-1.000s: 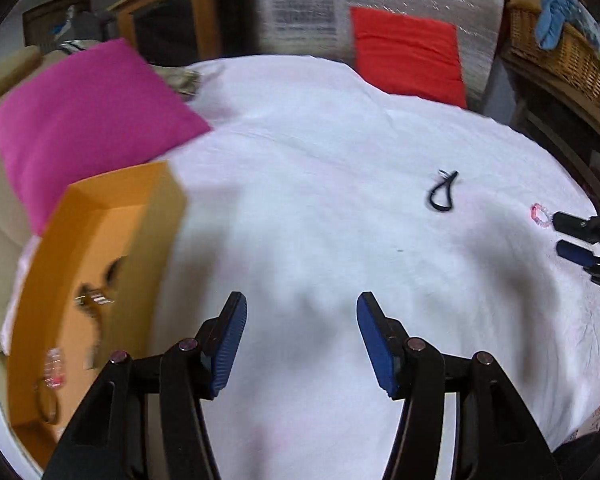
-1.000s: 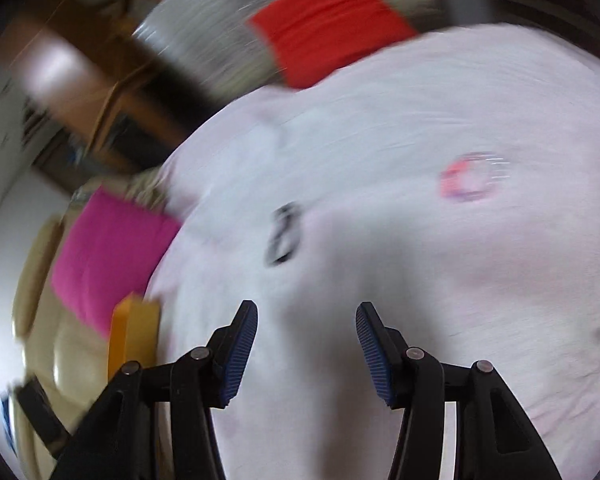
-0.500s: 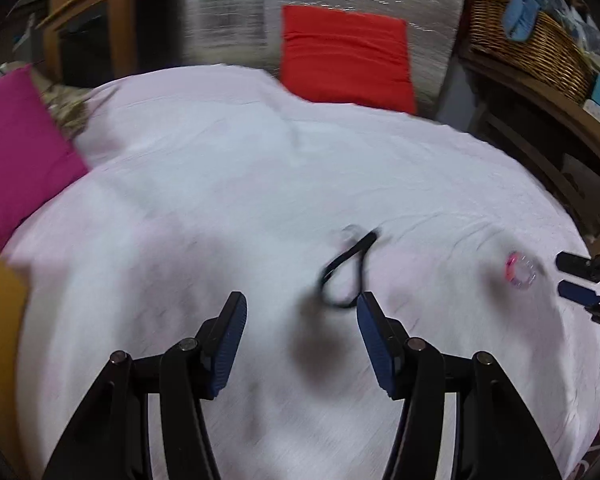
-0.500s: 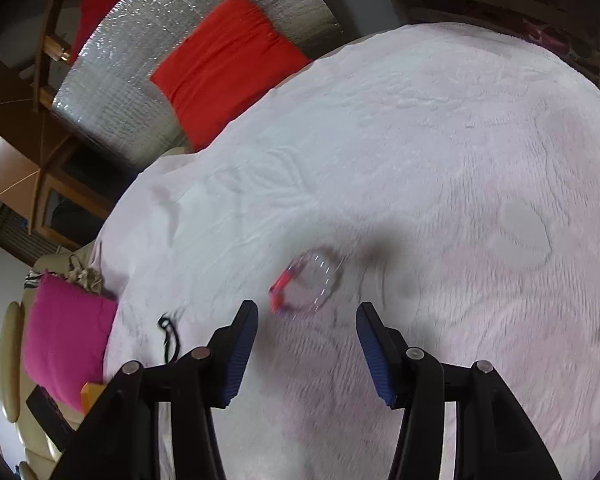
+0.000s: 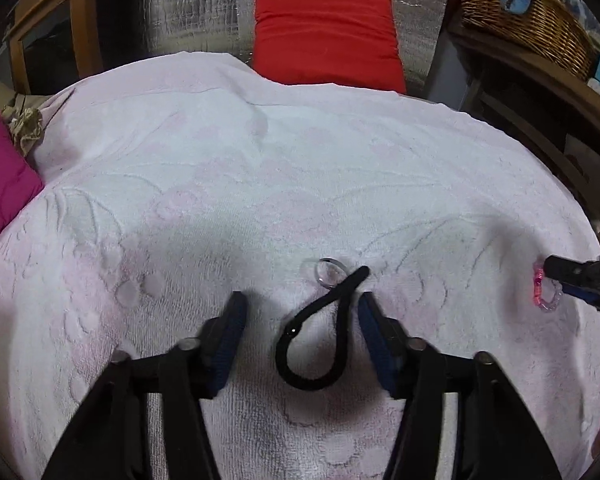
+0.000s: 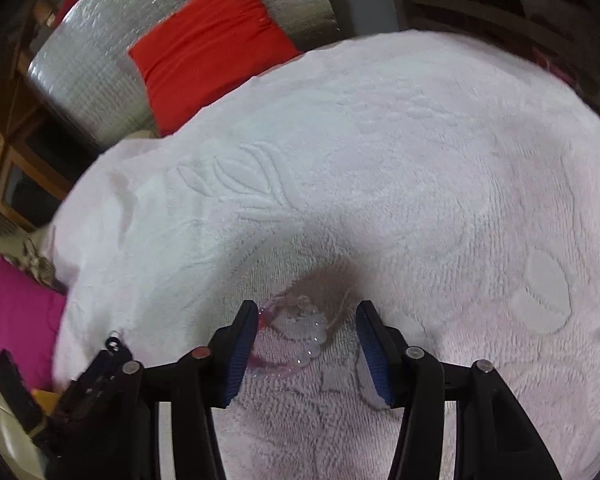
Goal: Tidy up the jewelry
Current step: 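Grasp the black hair tie with keyring with left tool while right tool approaches the clear bead bracelet, then carry the hair tie with left tool while right tool carries the clear bead bracelet to the box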
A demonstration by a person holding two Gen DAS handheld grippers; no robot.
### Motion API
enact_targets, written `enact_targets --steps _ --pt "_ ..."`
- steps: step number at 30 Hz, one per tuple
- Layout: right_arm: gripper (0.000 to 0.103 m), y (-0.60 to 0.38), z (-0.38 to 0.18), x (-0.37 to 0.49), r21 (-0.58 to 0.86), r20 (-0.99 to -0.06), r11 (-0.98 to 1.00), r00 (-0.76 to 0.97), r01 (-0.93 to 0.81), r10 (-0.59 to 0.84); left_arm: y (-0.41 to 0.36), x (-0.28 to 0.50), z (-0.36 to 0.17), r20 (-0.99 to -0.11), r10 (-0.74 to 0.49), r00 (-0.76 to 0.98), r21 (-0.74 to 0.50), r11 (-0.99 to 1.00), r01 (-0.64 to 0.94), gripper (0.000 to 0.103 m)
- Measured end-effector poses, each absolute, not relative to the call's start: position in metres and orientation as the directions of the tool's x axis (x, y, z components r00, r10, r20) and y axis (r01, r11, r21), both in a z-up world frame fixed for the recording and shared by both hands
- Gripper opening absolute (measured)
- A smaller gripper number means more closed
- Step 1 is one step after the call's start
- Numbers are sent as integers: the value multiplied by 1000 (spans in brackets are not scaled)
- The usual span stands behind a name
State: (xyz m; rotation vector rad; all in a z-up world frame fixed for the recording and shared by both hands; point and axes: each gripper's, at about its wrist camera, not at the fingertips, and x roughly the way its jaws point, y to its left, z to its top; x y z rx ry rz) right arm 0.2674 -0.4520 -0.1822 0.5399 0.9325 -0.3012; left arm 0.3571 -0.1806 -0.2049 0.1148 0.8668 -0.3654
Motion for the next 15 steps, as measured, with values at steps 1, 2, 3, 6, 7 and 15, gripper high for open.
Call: enact_targets --steps 1,2,3,6,7,15 --pt "21 -450 -184 268 286 -831 836 556 469 -28 -181 356 -204 -764 -276 583 -50 926 373 26" --pt "17 -449 -183 267 276 -829 838 557 470 -39 -183 355 -204 -766 -278 580 -48 924 380 17" --pt "13 -449 -182 266 278 -827 841 562 465 -37 -182 352 -203 -766 -276 580 -40 922 385 14" --pt "9 -447 -175 260 312 -810 842 586 439 -5 -179 347 -199 -766 -294 571 -56 916 397 7" --pt "9 -446 -173 257 331 -801 842 598 426 13 -177 345 -195 -762 -308 570 -70 914 401 6" --pt "9 -435 -143 239 479 -701 815 701 325 133 -153 320 -161 -710 -360 605 -99 902 420 5"
